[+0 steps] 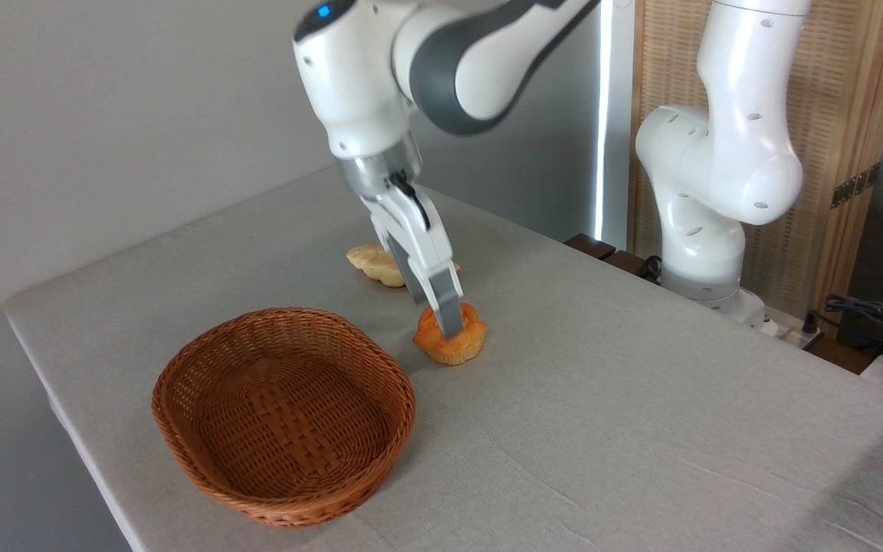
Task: Put bread into the basket
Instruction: 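Close the gripper on the round orange bun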
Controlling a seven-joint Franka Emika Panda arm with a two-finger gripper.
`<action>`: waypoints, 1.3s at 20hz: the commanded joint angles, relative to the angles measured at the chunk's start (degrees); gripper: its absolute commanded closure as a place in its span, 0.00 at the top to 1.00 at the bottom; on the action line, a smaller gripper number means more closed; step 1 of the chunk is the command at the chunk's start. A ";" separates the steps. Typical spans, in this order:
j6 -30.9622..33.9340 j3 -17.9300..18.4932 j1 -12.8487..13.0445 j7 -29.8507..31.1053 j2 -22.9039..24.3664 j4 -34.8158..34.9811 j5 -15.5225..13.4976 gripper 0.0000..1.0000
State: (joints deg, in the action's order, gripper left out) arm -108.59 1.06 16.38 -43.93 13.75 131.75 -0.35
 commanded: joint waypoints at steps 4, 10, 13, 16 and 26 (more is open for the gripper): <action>-3.12 0.61 0.50 -0.37 0.49 2.98 3.60 0.94; -3.29 0.52 0.50 -0.46 -1.00 2.90 3.60 0.27; -3.29 0.52 0.50 -0.46 -1.01 2.81 3.60 0.28; -3.12 0.52 0.50 -0.37 -0.92 2.72 3.60 0.28; -0.93 0.34 0.32 -0.45 -0.66 2.28 3.60 0.29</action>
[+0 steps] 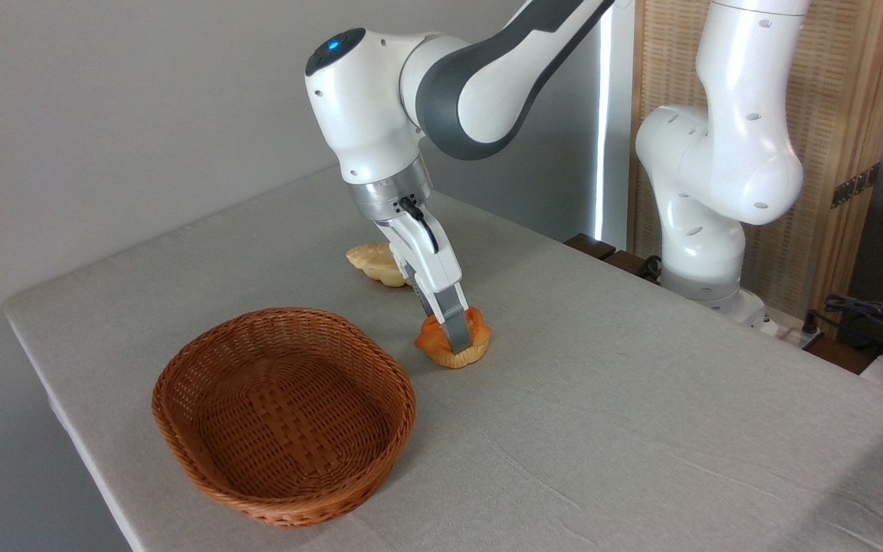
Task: Put bread into the basket
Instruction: 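Close the gripper on the round orange bun, then lift the bun and carry it over the wicker basket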
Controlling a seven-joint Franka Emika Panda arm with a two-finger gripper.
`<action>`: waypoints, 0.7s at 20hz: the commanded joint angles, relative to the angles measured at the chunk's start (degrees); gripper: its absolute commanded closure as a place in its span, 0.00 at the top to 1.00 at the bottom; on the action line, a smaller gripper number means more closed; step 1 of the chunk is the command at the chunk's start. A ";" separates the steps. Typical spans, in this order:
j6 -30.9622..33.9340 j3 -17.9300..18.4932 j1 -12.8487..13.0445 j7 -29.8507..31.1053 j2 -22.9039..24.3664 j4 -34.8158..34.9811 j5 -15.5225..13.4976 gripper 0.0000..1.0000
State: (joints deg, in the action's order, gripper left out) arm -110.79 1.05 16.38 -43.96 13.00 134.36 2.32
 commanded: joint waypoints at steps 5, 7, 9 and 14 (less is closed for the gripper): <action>4.35 0.45 -0.12 -0.51 0.27 -2.26 1.02 0.29; 5.31 0.45 -0.12 -0.51 0.27 -3.22 1.02 0.29; 7.60 0.45 -0.21 -0.60 0.18 -5.94 0.93 0.29; 10.95 2.46 -1.26 -2.35 -0.69 -17.44 1.02 0.38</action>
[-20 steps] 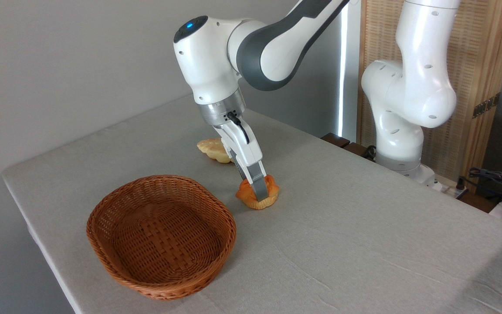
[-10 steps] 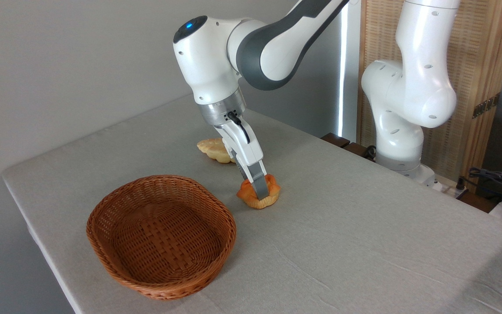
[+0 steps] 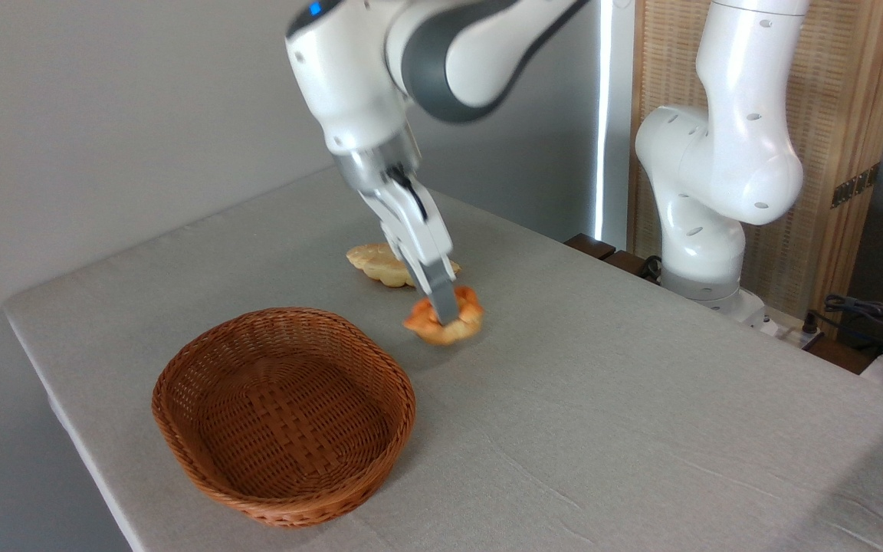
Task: Put bread into the basket
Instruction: 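Lift the bun and carry it over the wicker basket, then lower the bun into the basket and open the gripper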
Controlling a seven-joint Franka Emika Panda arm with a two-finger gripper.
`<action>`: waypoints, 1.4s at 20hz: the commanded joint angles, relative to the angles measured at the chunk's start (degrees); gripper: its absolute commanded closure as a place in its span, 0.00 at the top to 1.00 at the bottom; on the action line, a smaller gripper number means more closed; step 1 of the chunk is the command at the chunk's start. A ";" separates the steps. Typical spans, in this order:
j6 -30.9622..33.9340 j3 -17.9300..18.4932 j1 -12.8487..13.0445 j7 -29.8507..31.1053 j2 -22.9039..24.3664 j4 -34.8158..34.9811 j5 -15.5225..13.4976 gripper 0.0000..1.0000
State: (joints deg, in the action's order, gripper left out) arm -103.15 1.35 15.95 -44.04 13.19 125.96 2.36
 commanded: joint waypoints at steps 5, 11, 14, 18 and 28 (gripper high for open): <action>2.16 5.85 -0.83 -7.98 -4.56 -17.15 1.06 0.45; -8.20 7.44 -0.92 -11.07 -10.80 -18.47 1.07 0.63; -12.67 7.44 -0.92 -10.98 -14.23 -18.21 1.07 0.80; -16.47 7.44 -0.92 -11.07 -15.91 -17.33 1.07 1.00; -16.65 7.44 -0.83 -11.16 -16.09 -16.36 1.42 1.00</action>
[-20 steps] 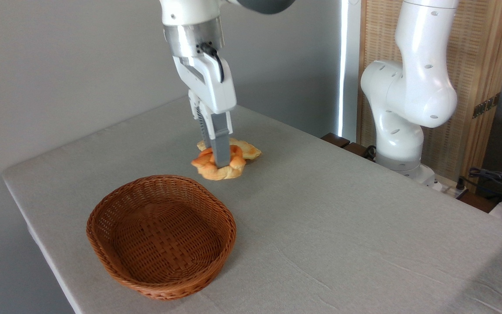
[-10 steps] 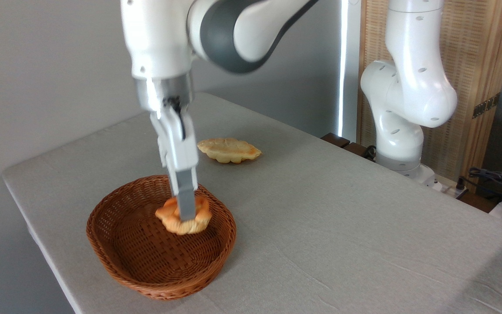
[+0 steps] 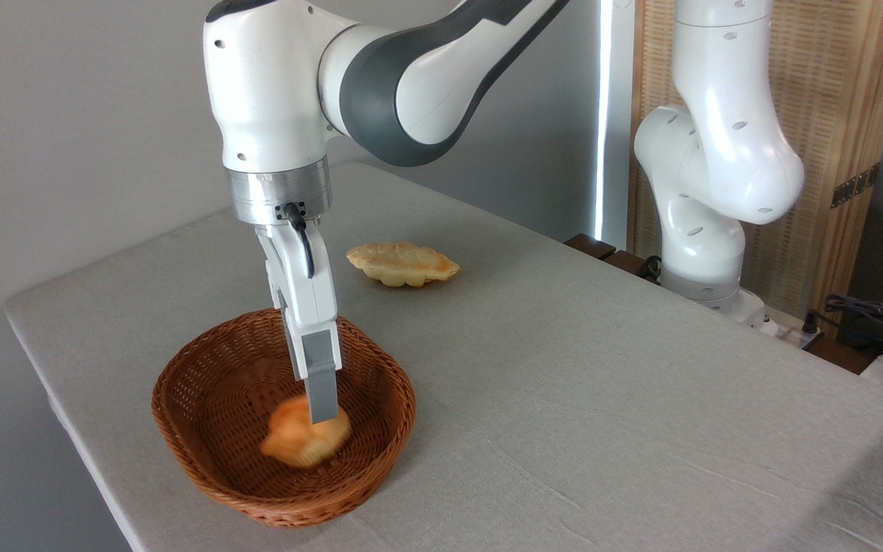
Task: Put bread into the basket
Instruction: 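Lower the bun into the basket and open the gripper, then raise the open gripper up away from the basket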
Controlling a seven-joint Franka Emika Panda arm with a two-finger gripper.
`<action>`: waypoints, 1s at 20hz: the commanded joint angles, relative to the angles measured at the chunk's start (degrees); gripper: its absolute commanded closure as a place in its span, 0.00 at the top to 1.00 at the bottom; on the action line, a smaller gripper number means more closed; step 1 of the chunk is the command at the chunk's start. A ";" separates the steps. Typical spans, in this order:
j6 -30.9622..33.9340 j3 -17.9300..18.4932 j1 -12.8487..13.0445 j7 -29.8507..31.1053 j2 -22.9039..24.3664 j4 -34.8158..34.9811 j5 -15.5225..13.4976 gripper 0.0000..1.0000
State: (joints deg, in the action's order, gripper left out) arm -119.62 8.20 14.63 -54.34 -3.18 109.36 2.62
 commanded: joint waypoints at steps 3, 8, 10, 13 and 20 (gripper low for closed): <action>-0.17 0.59 0.49 -0.77 0.63 0.15 1.16 1.00; 0.88 0.85 0.40 0.02 3.00 -1.34 0.19 1.00; 5.08 1.12 0.31 1.07 4.49 -3.27 -1.03 1.00; 18.43 0.59 -2.06 3.36 4.85 -10.64 -4.90 1.00; 27.07 -8.34 -9.60 13.80 4.76 -15.49 -5.00 1.00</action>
State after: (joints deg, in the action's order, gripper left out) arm -93.91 6.89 10.84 -46.94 3.03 95.52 -2.05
